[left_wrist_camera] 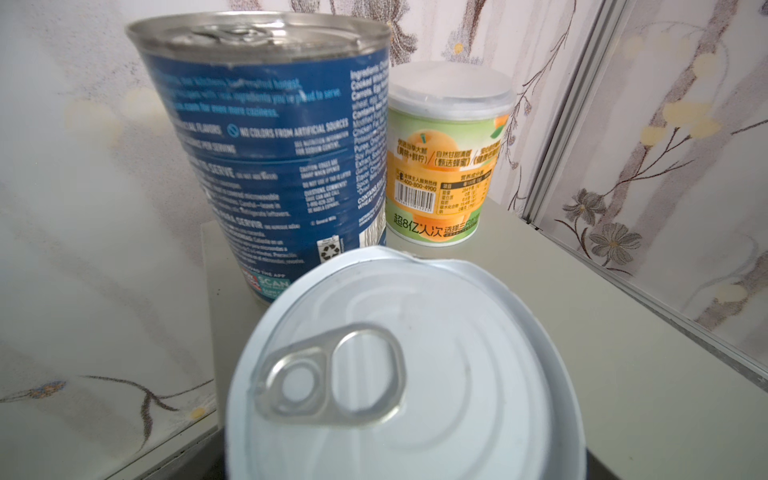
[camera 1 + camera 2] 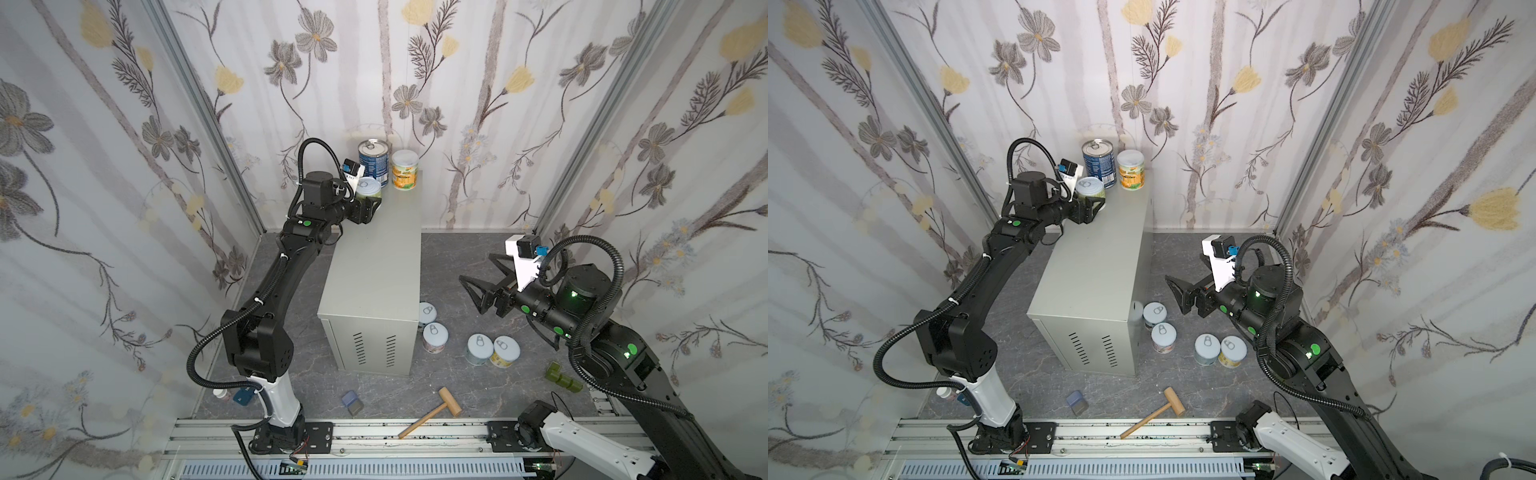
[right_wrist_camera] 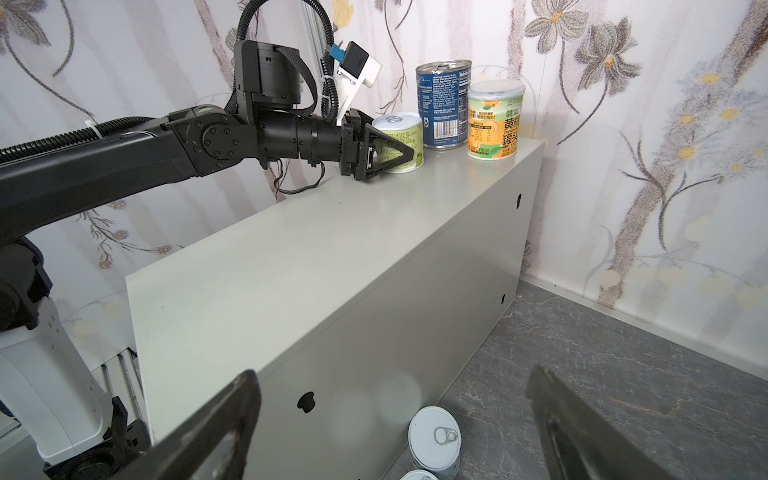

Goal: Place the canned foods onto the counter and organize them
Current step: 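Open the left gripper and withdraw it from the green-label can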

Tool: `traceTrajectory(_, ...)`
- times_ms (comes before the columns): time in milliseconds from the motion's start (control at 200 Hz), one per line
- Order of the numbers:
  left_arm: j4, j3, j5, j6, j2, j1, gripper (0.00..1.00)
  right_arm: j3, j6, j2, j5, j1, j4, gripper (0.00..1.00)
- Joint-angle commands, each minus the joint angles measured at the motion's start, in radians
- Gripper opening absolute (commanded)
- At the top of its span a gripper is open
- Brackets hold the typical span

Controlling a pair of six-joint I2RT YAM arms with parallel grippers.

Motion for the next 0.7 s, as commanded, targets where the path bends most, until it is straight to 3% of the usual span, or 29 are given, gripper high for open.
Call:
traceTrajectory(0,0.028,-0.002,-0.002,-0.009,-0.024,0.001,0.95,-0.008,-0.001,0.004,-0.003,0.0,0.038,1.0)
traceTrajectory(65,0.028,-0.01,0.001,-0.011,-0.045,0.002,1.0,-0.012,0.0,0.003,-0.004,0.0,0.043,1.0)
traceTrajectory(390,0.054,-0.228,-0.029,-0.071,-0.31,0.024,1.0,-0.018,0.009,0.006,-0.003,0.001,0.049,1.0)
traceTrajectory(694,-0.043,-0.481,-0.321,-0.153,-0.629,0.09,1.0,-0.038,0.086,0.041,0.074,0.002,0.079,1.0)
